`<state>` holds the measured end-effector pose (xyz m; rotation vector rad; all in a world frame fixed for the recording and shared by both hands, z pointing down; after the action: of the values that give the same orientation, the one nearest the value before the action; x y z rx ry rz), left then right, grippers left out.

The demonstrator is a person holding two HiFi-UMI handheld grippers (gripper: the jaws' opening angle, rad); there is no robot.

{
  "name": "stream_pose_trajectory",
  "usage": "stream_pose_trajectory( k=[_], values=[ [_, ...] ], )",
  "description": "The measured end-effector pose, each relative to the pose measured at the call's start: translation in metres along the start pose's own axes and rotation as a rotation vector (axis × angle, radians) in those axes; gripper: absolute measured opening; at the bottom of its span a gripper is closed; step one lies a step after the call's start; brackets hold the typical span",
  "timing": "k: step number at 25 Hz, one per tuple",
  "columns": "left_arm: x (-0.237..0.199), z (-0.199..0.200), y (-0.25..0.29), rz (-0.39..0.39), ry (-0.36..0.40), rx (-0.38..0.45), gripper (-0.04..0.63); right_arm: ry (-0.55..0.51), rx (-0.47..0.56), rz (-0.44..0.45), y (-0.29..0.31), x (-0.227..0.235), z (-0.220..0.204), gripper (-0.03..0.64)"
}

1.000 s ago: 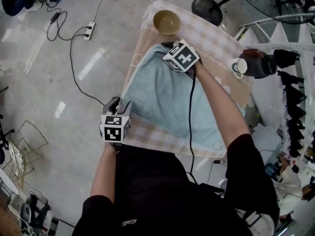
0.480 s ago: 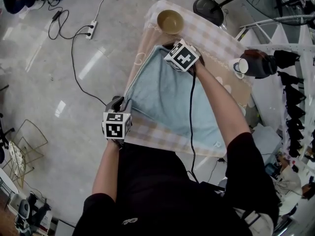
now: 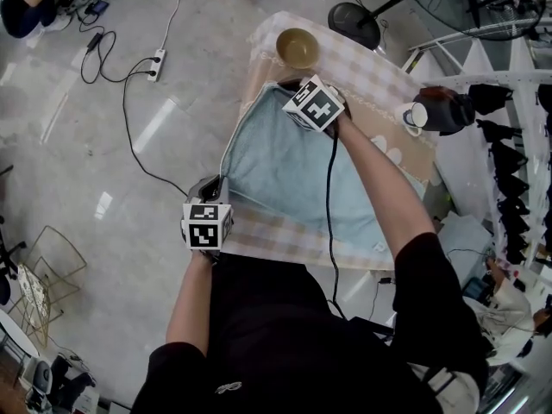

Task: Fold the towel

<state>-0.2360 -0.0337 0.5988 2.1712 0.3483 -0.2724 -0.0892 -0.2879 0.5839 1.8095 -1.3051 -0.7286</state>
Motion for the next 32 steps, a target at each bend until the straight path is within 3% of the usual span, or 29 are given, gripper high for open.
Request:
stream_pose_trajectory(
  k=[3,9,16,20,25,32],
  values=[
    [-0.012,0.017,-0.012,-0.021,0.006,0.053,0.026,0.025,0.018,-0.032,-0.002,0.000,0.015,0.037],
    [-0.047,0.054,-0.050,-0.044,0.089,0.149,0.026,0.055,0.083,-0.105,-0.009,0.001,0.062,0.037],
    [-0.053,0.084,-0.071,-0.162,0.146,0.198,0.025,0.115,0.112,-0.207,-0.026,0.004,0.080,0.037],
    [-0.027,0.086,-0.072,-0.220,0.171,0.215,0.026,0.156,0.158,-0.235,-0.047,0.006,0.065,0.037],
    [0.022,0.091,-0.076,-0.296,0.221,0.220,0.026,0.112,0.197,-0.265,-0.082,0.013,0.030,0.037],
    [0.123,0.087,-0.090,-0.423,0.256,0.226,0.026,0.055,0.352,-0.263,-0.133,0.017,-0.028,0.038]
  ],
)
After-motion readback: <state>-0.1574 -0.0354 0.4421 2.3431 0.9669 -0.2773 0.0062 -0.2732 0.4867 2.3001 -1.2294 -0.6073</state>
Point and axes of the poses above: the fingertips, and each gripper's own axes: y forward along the fingers, x to its right, z out of its top, the point moved 8 cm from there along -y, backward along the fingers, and after that the axes turned 3 degrees about x, right-handed, at the moved point
